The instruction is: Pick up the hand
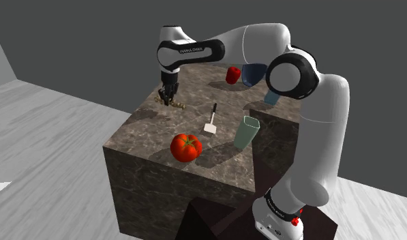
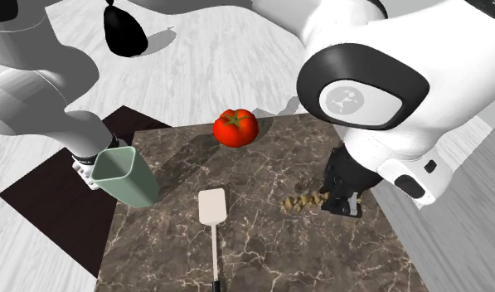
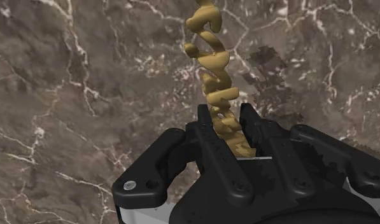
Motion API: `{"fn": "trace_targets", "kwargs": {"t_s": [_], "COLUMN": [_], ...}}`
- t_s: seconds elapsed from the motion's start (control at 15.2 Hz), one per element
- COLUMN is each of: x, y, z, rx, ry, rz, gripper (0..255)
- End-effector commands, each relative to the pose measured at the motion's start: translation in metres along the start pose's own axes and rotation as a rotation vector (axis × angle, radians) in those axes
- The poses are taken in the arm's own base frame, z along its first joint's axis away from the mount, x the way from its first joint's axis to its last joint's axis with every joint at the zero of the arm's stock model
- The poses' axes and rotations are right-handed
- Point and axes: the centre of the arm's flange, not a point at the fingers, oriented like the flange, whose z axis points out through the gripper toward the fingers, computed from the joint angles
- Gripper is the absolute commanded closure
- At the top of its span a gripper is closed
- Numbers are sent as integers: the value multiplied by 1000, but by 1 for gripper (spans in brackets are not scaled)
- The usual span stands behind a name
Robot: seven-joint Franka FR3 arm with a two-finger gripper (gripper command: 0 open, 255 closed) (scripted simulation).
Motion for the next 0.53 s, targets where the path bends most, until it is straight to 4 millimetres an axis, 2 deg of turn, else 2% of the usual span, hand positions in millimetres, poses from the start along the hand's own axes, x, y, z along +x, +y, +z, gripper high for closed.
{"fn": "trace_targets", "kwargs": {"t_s": [0.0, 0.33, 0.46], "x": [0, -2, -3], "y": [-1, 0, 0], "z": [-11, -37, -38], "rx": [0, 0, 0], "ry": [0, 0, 0], "rz": [0, 0, 0], "gripper": [255, 255, 255]}}
